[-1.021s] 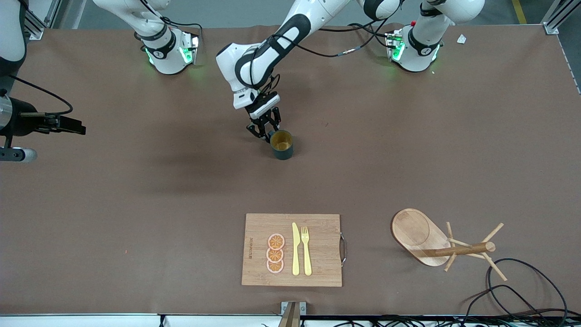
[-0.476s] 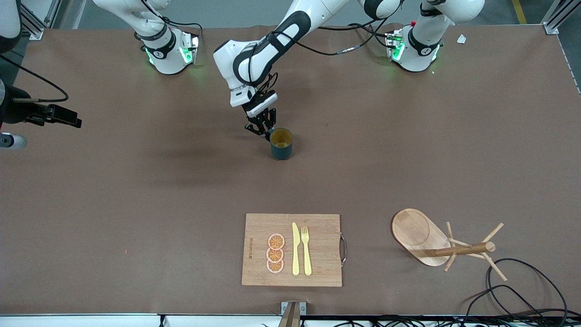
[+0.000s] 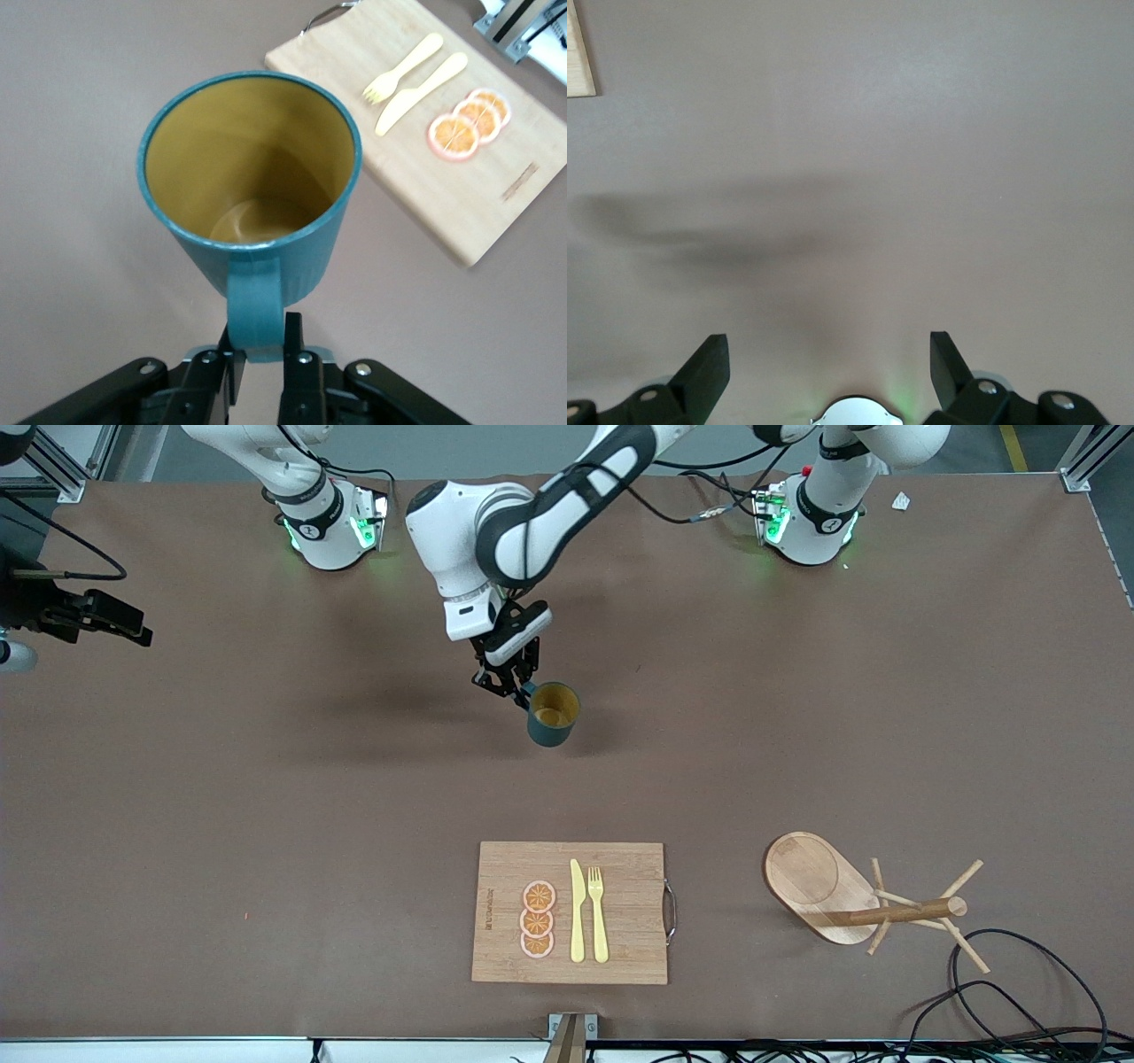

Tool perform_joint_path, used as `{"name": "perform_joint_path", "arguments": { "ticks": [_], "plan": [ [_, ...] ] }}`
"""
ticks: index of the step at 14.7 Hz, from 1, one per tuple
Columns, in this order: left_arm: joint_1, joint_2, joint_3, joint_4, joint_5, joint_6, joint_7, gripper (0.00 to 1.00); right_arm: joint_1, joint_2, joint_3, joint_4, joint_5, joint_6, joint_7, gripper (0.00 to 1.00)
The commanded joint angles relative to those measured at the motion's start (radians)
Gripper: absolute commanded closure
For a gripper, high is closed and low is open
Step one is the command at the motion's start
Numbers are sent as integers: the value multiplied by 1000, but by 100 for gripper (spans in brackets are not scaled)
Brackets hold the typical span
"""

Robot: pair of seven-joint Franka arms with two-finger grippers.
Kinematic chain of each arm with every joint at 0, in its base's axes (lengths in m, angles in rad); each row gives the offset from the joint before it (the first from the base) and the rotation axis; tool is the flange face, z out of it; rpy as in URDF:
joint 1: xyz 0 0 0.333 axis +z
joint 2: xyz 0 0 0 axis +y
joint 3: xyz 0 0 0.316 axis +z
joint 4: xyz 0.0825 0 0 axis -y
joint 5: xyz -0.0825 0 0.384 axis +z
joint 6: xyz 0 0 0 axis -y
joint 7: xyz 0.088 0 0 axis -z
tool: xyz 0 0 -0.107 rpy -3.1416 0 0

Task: Pass cup and hang on rack
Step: 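Lift the mug with the left gripper and carry it to the rack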

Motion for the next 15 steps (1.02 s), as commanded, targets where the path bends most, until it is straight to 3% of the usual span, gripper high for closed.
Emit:
{"name": "perform_joint_path", "arguments": {
  "ticks": [1,7,15],
  "plan": [
    [76,-112,-2,-31,-88,-14,101,100,19,-59,-22,-49,-6,16,16,0],
    [296,-226,-8,-29,-364,-1,357,100,10,-95,-23,-47,-6,-4,16,0],
    [596,-255,-11,-28,-813,91,687,100,11,-95,-26,-49,4,4,16,0]
  ]
}}
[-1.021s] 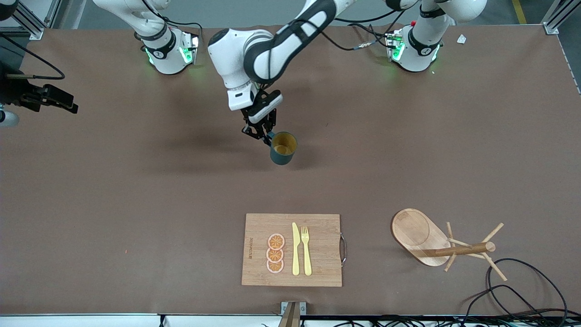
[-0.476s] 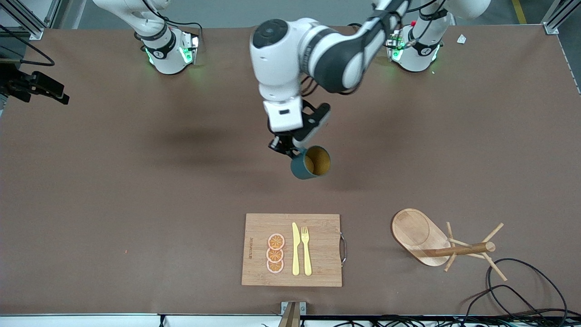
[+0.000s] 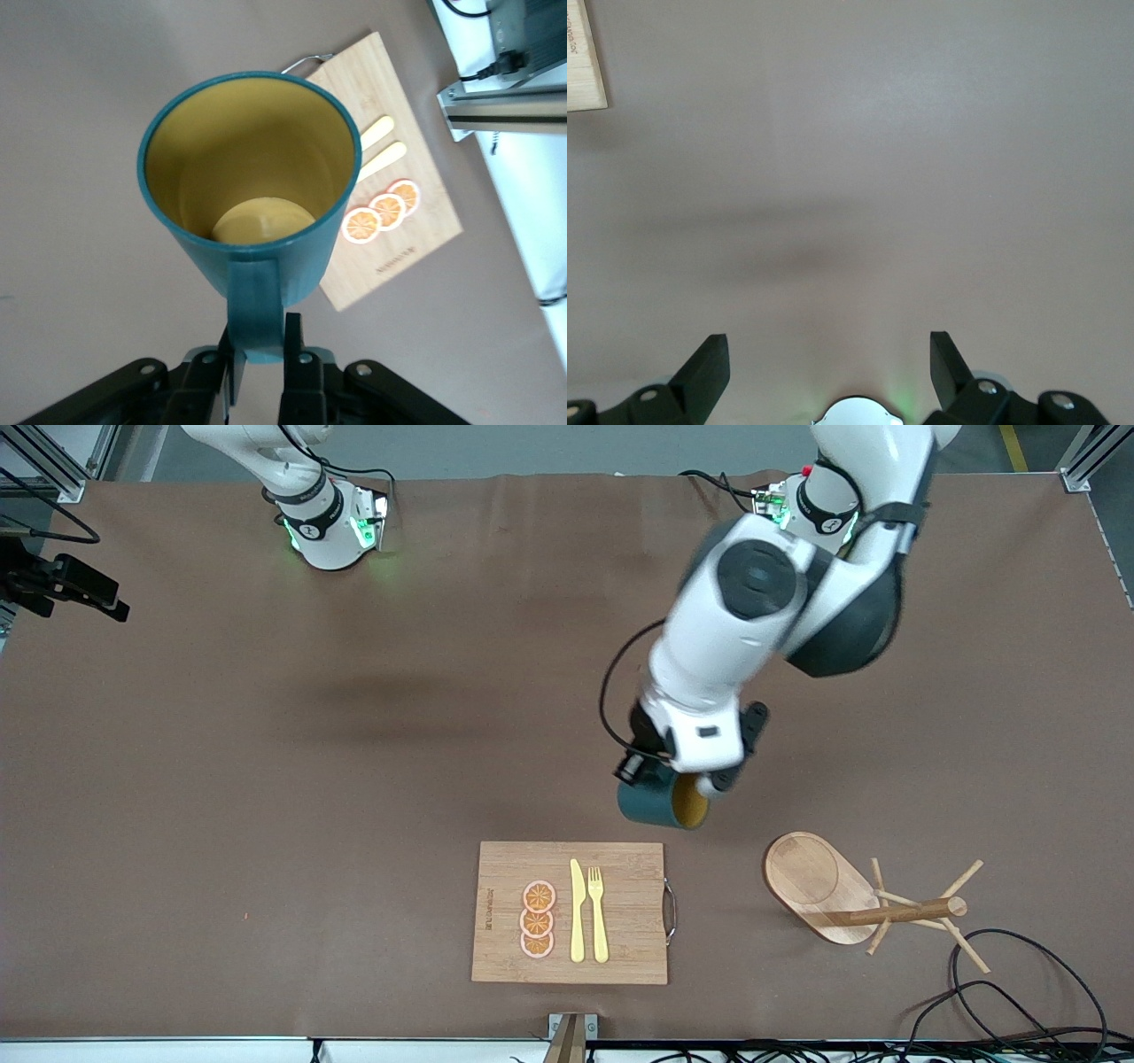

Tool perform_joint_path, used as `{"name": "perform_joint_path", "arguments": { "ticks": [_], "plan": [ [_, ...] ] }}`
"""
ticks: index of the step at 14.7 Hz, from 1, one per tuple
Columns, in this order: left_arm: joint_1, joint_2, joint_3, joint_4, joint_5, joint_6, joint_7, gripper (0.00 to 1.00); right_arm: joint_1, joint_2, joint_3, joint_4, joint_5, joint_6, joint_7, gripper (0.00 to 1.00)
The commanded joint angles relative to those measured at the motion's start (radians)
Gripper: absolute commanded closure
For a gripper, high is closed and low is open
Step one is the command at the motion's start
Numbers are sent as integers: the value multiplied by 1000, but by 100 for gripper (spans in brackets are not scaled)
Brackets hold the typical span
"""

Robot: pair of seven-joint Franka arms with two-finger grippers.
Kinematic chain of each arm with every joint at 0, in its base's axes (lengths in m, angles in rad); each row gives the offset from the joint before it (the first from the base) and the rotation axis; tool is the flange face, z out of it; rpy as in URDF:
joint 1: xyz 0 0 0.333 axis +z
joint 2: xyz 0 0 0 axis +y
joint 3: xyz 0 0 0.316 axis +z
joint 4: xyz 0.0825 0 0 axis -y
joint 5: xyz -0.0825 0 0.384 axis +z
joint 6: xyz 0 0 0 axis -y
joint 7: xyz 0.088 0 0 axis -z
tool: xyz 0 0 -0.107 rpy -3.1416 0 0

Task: Pass cup and hang on rack
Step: 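Lift the mug with the left gripper and carry it to the rack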

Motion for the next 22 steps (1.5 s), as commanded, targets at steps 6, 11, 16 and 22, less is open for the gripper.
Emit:
{"name": "perform_joint_path", "arguments": {
  "ticks": [6,11,16,22],
  "plan": [
    [250,-16,-6,-30,-452,19,175,100,36,-28,-21,-33,4,21,15,0],
    [354,27,-6,-32,-640,12,242,100,50,-25,-41,-33,4,21,14,0],
    [441,66,-7,-30,-776,-55,282,99,44,-25,-40,-33,3,18,11,0],
    [514,89,-7,-36,-845,-192,434,99,24,-28,-43,-33,0,9,9,0]
  ]
}}
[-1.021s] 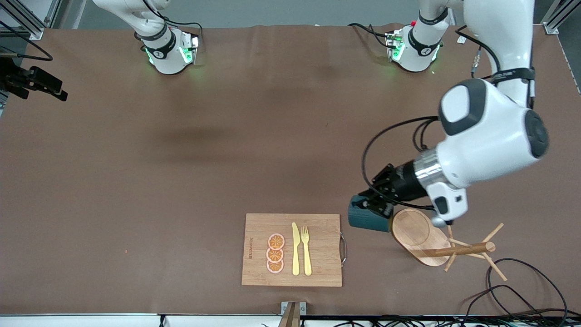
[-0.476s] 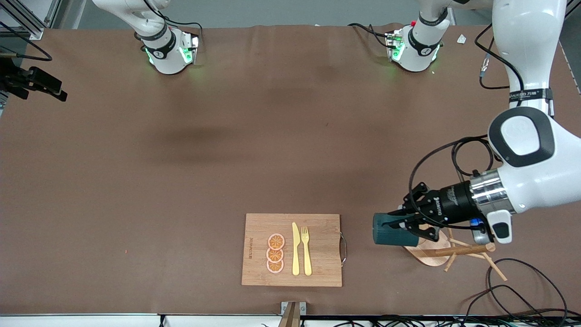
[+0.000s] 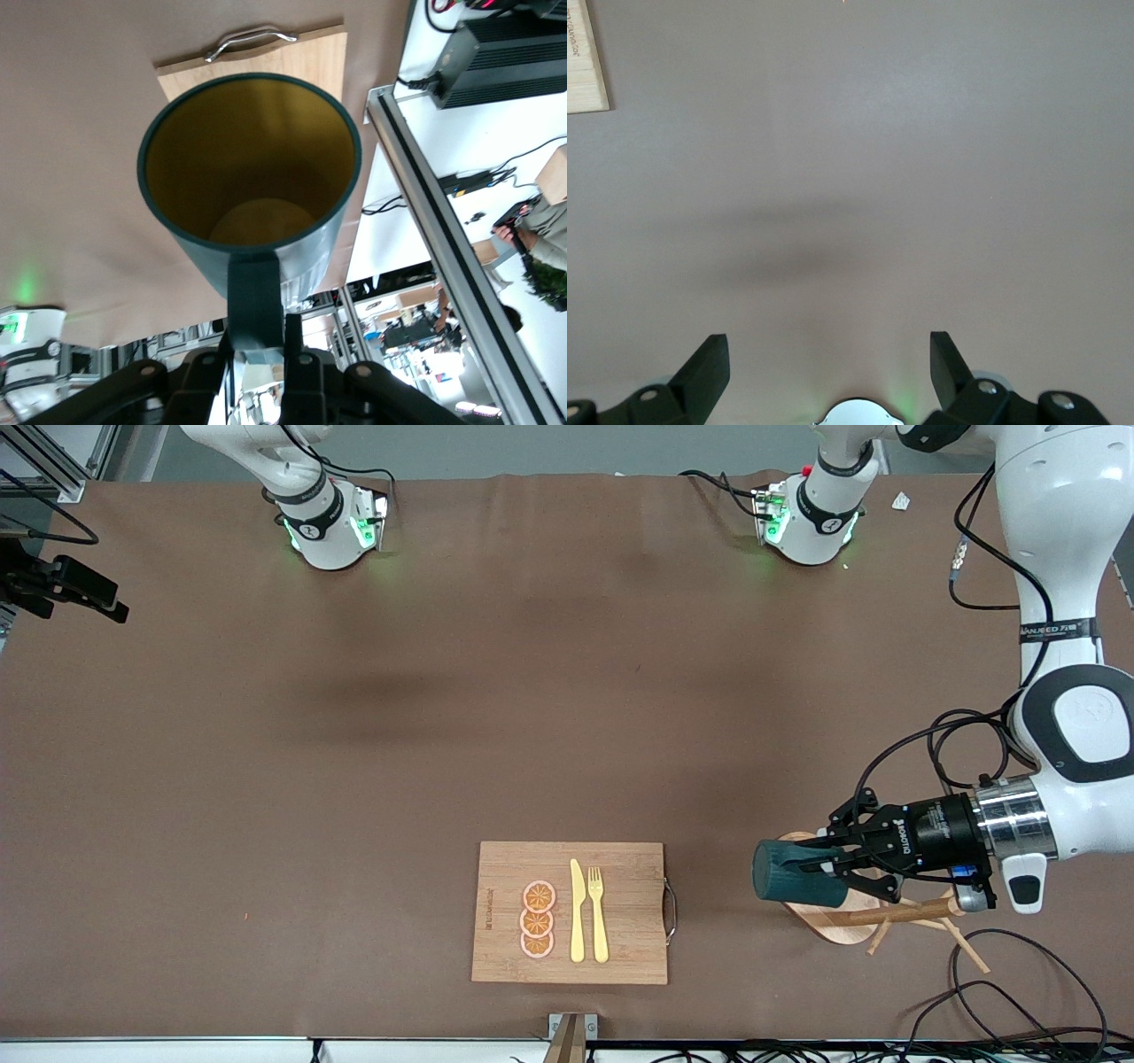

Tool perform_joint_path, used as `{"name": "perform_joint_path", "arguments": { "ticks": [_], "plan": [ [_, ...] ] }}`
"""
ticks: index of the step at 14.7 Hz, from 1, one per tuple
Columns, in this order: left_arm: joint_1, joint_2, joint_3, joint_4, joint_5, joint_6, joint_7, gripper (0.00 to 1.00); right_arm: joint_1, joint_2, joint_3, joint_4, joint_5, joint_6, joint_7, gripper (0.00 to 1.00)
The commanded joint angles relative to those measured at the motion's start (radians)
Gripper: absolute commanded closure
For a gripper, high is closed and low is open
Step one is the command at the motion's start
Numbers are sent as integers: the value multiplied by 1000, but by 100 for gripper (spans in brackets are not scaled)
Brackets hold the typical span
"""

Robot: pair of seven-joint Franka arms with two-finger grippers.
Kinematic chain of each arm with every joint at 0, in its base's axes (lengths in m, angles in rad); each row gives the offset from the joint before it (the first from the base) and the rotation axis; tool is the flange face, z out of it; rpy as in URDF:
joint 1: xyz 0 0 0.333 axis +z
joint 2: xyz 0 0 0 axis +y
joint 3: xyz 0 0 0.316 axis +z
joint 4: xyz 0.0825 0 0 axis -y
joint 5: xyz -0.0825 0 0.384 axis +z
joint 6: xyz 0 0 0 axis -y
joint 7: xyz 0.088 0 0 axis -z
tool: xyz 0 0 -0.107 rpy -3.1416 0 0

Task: Pass cup and hang on rack
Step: 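Lift the mug with the left gripper and carry it to the rack, then hook the mug handle onto a rack peg with the left gripper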

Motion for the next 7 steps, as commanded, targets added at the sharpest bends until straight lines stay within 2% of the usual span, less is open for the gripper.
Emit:
{"name": "perform_joint_path", "arguments": {
  "ticks": [1,7],
  "plan": [
    [29,4,-7,-4,-30,-52,68,99,-14,-28,-2,-31,-1,2,9,0],
    [102,53,-7,-4,-123,-171,172,99,-17,-27,-2,-31,-1,14,11,0]
  ]
}}
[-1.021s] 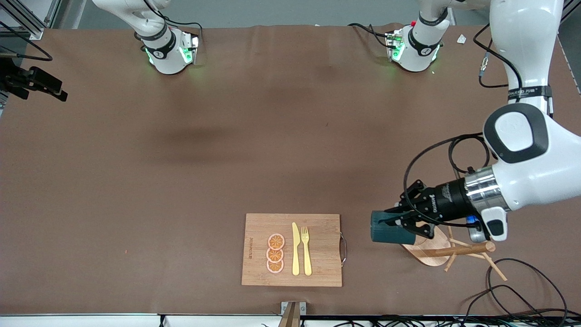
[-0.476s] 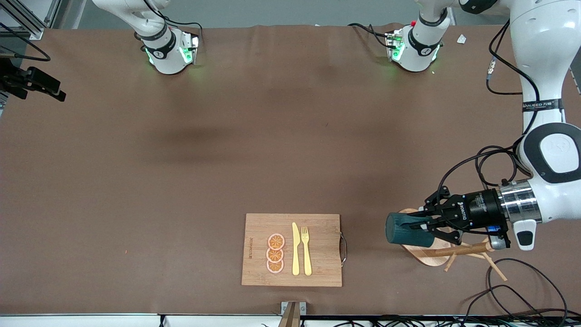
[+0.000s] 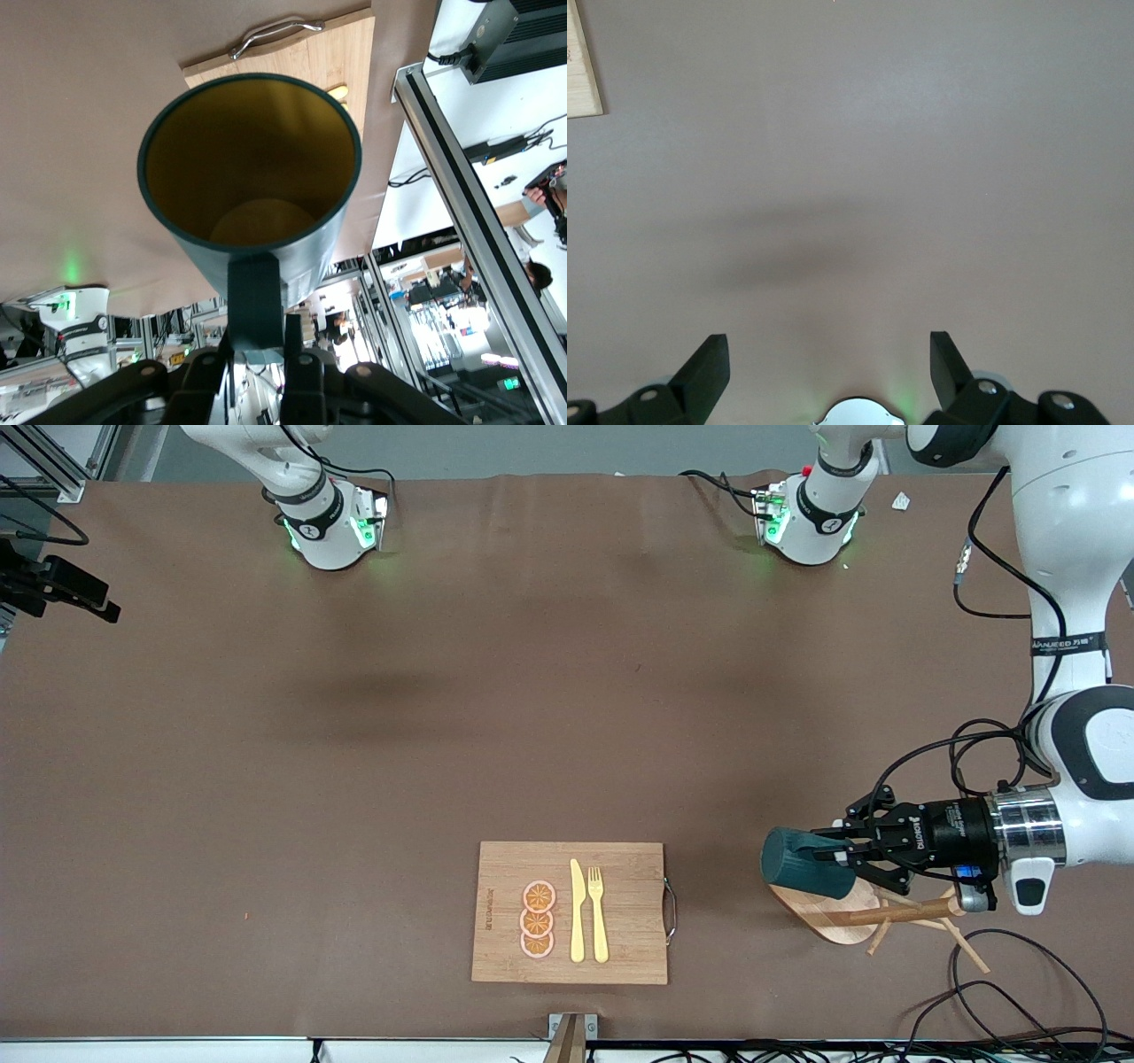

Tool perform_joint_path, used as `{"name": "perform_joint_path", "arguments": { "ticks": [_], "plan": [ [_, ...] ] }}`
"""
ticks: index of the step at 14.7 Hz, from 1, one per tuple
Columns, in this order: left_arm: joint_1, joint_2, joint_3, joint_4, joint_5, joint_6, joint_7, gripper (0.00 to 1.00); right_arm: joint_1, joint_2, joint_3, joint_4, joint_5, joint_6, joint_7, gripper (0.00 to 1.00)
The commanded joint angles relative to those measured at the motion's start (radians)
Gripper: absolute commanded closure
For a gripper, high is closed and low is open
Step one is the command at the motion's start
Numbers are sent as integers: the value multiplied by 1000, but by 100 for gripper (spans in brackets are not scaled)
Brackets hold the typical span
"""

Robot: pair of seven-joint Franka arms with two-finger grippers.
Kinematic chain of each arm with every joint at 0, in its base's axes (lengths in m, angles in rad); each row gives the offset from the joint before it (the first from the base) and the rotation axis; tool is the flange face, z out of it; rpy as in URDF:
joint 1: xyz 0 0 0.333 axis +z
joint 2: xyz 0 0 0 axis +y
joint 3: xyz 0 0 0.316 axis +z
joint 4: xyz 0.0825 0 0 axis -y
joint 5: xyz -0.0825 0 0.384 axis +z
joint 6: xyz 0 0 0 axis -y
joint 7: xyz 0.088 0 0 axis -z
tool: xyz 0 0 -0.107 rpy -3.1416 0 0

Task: Pass cup and hang on rack
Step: 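Hook the mug handle onto a rack peg with the left gripper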

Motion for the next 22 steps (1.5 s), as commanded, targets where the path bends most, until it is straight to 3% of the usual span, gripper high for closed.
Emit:
{"name": "perform_joint_path", "arguments": {
  "ticks": [1,7,22],
  "plan": [
    [36,11,-6,-1,-65,-52,41,99,-9,-27,6,-31,-1,13,9,0],
    [71,29,-6,-1,-139,-54,52,99,-6,-27,7,-29,-1,16,11,0],
    [114,54,3,6,-142,-43,131,99,10,-35,16,-9,-33,6,5,0]
  ]
}}
